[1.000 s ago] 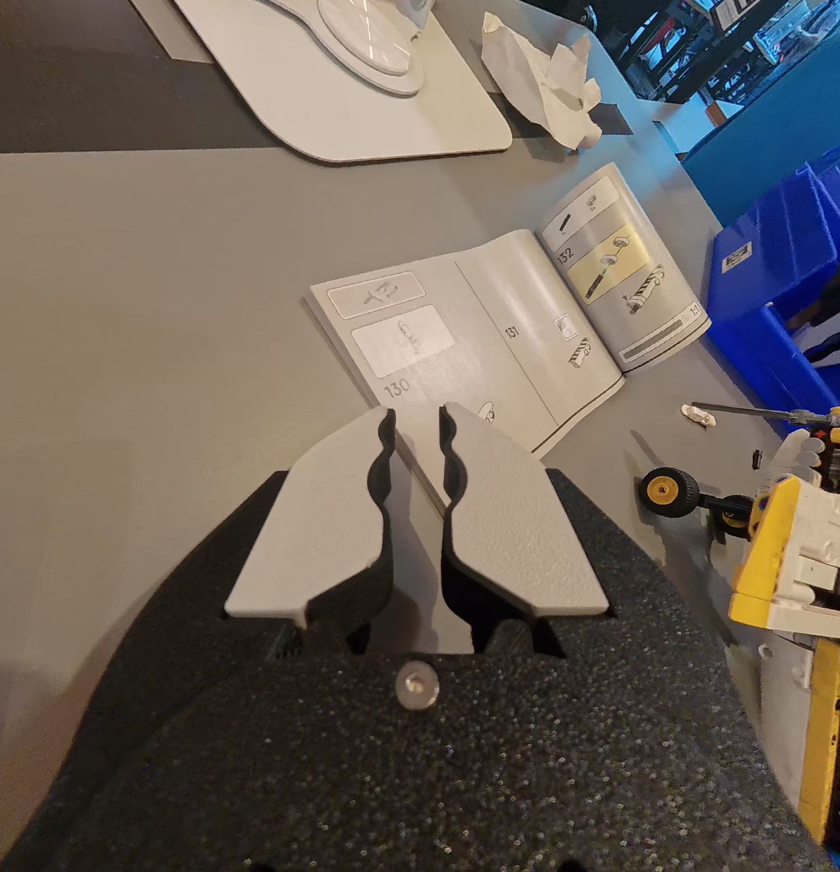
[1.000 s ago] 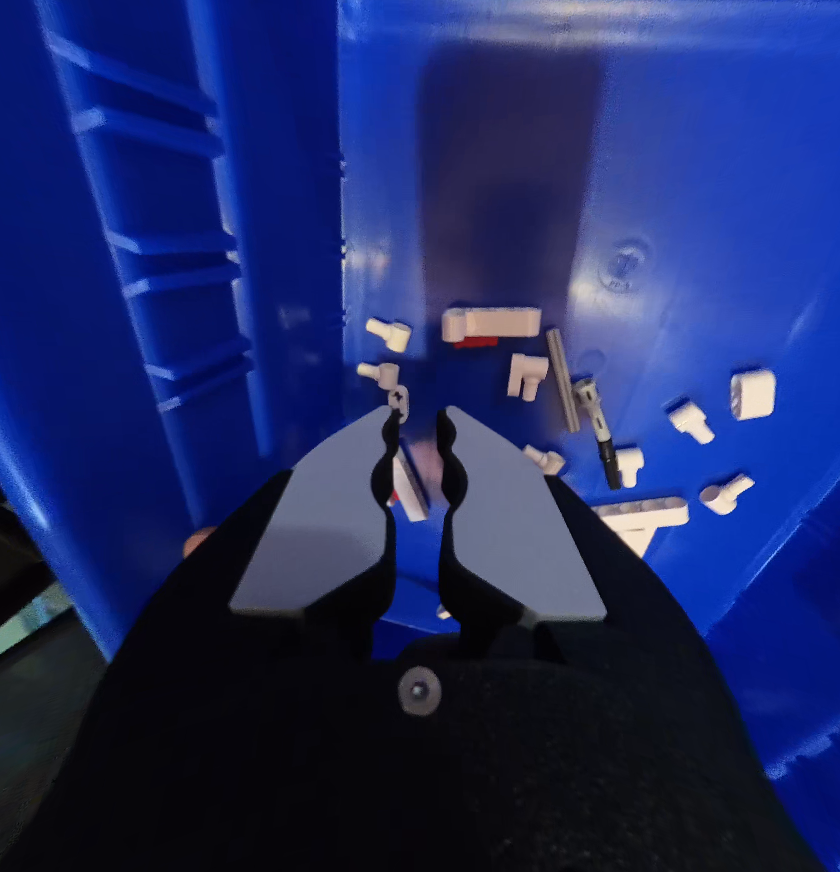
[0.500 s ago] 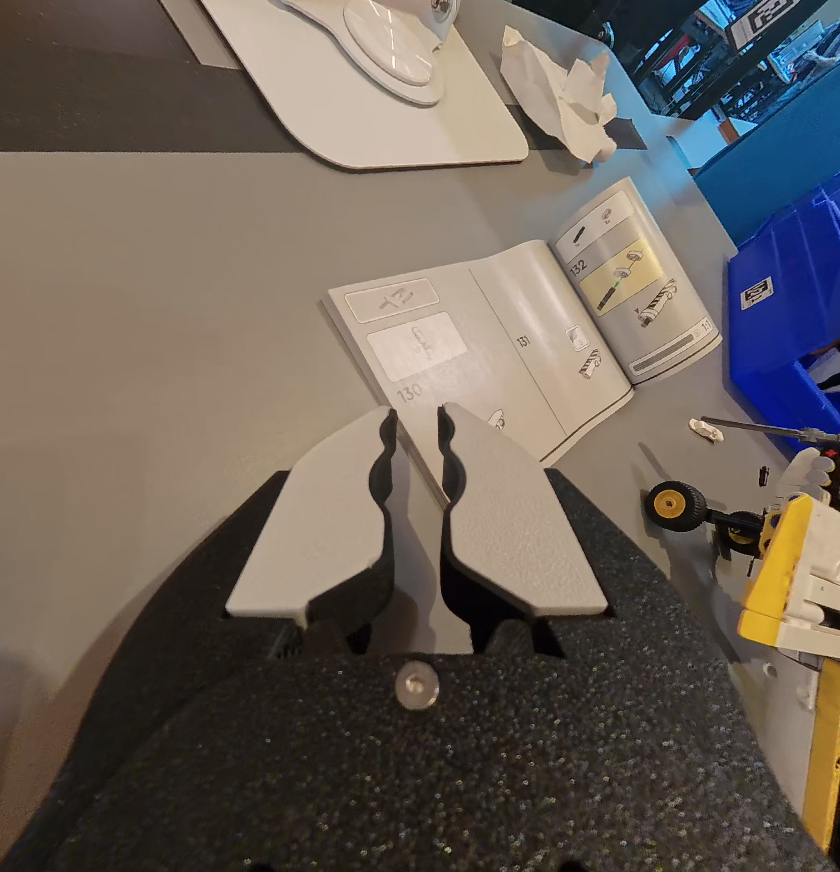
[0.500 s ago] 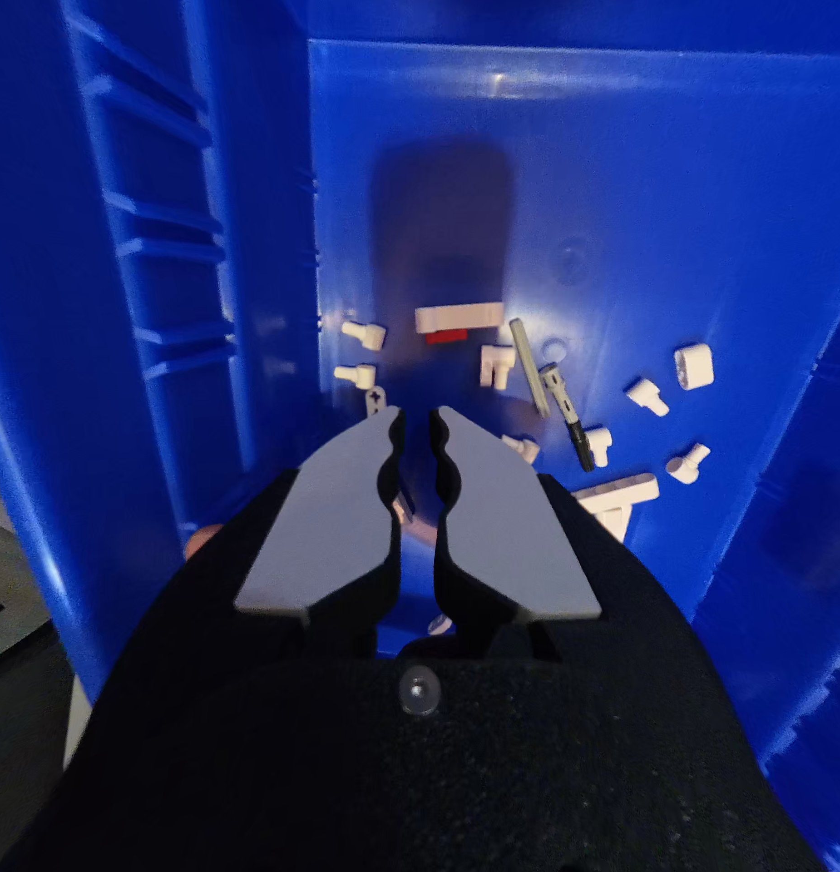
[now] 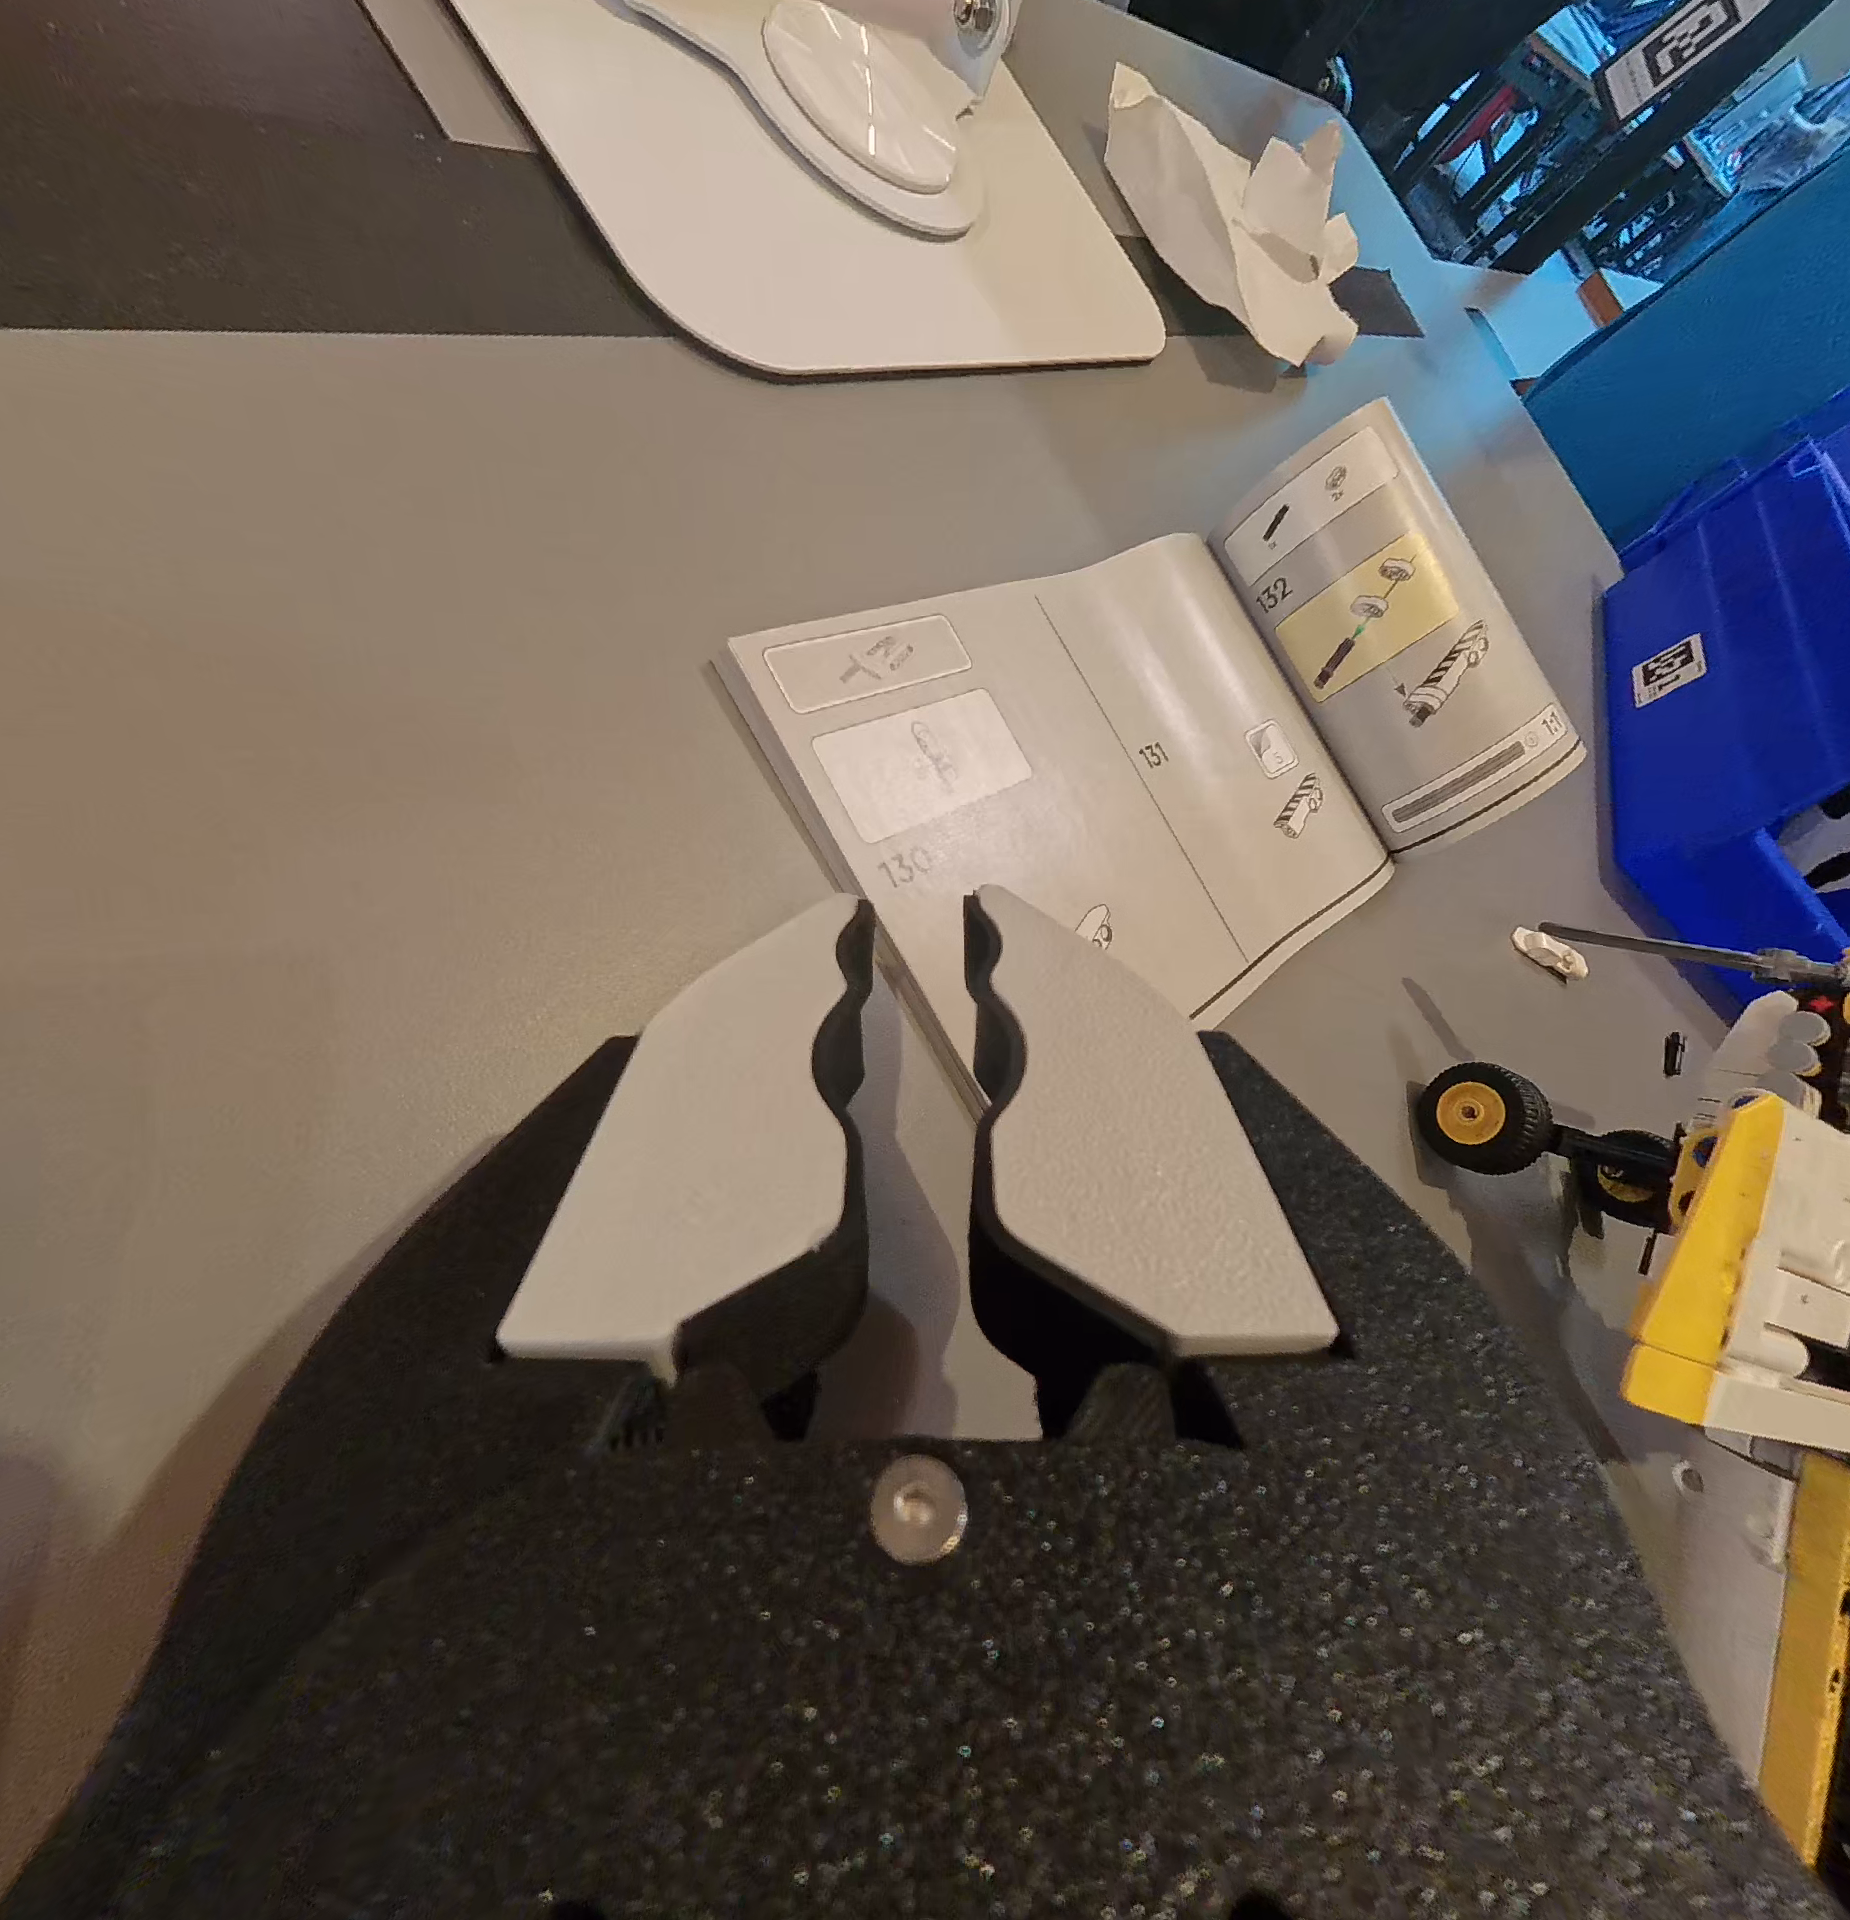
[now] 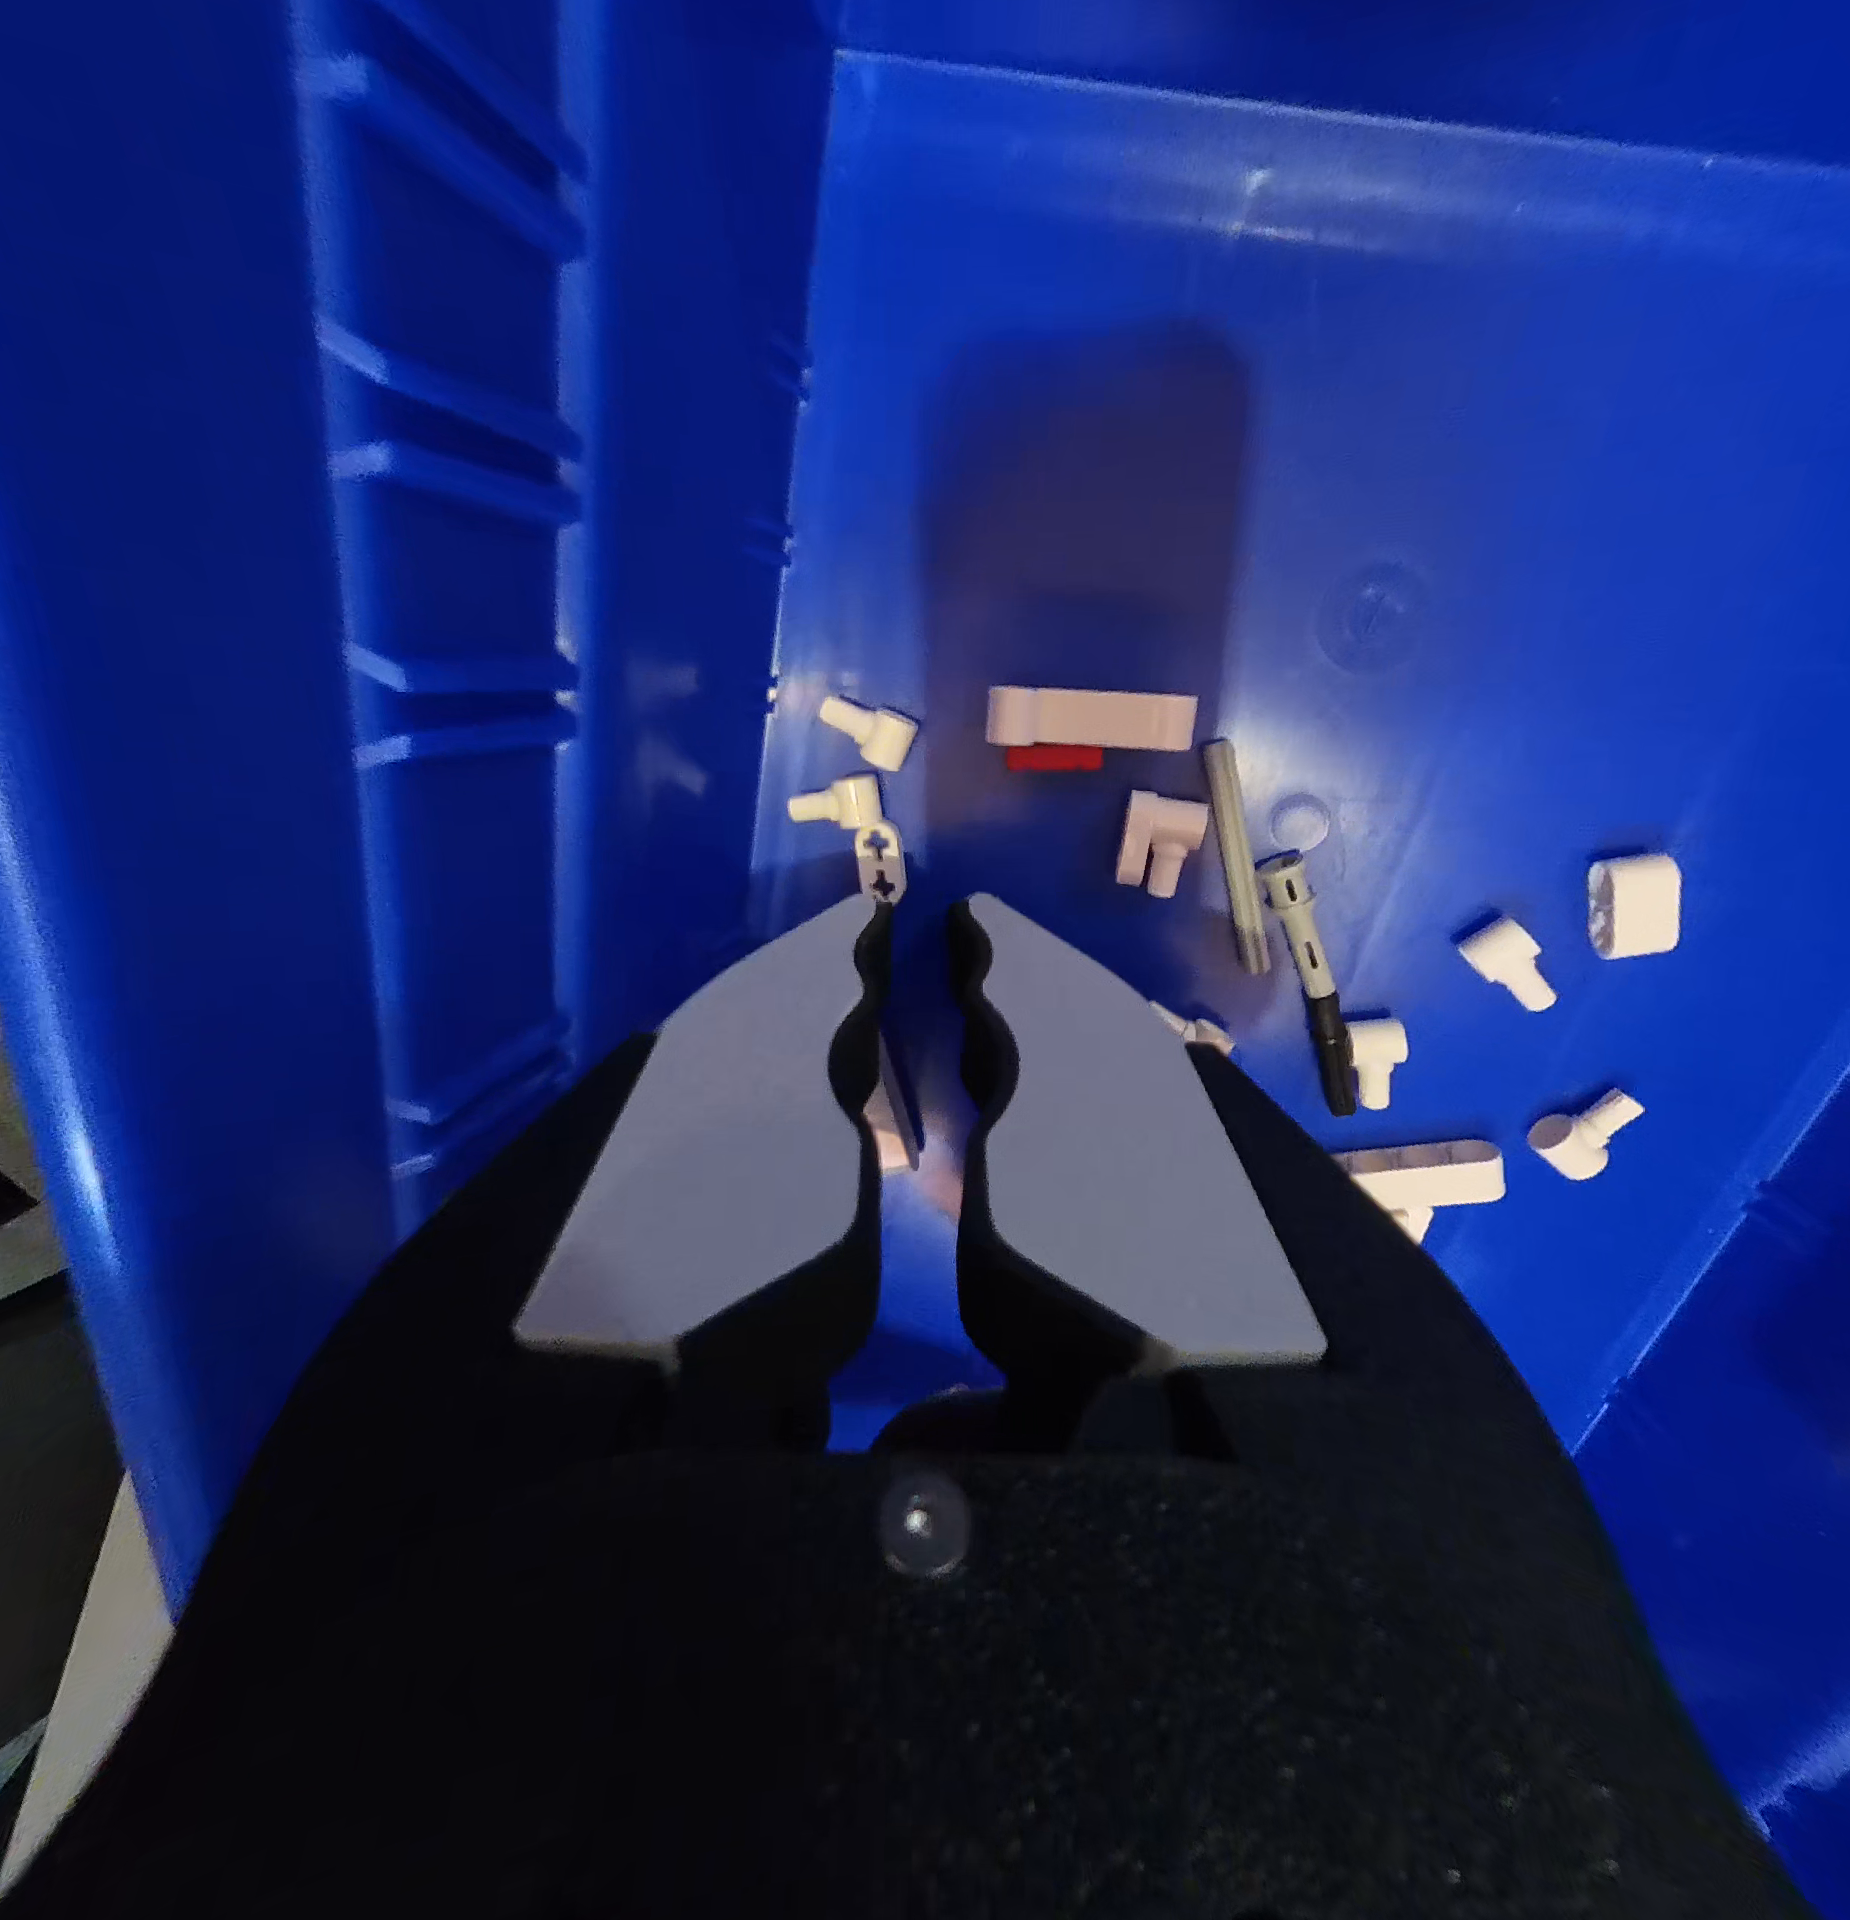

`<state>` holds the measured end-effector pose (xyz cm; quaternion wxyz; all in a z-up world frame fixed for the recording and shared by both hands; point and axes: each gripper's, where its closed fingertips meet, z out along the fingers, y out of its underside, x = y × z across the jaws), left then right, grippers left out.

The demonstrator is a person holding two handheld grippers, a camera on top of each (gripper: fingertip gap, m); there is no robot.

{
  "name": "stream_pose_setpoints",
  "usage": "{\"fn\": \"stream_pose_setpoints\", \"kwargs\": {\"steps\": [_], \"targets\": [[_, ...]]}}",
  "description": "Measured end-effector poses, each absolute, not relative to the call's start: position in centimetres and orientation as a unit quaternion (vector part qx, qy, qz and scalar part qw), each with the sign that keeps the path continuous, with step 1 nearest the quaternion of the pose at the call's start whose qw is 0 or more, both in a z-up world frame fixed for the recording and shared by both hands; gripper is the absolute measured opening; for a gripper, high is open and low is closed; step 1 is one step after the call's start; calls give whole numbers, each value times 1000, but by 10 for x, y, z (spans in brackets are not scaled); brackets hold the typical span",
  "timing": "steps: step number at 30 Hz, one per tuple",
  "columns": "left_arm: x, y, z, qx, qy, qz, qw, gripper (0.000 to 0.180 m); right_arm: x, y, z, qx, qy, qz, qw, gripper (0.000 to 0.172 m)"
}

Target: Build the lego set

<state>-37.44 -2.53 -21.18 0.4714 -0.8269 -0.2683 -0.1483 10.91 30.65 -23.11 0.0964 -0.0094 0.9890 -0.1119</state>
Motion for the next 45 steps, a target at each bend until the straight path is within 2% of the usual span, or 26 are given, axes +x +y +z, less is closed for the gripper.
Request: {"fn": "stream_pose_setpoints", "kwargs": {"steps": [6,17,24,34,41,45], "targets": [[-374,-25,-212,-827,-267,-151,471,16,90,302,-231,9,991,-129,21,14],[-374,-25,-211,-825,-268,-161,470,16,114,298,-231,-3,988,-123,95,14],[-373,-25,-211,-826,-267,-162,470,16,99,299,-231,4,991,-125,35,13],[-373,-24,-212,-826,-265,-162,470,16,117,292,-230,0,986,-136,93,15],[-373,-24,-211,-826,-265,-164,469,16,100,295,-231,11,990,-140,28,15],[-373,-24,-211,-826,-264,-165,469,16,110,293,-227,10,988,-146,55,17]]}}
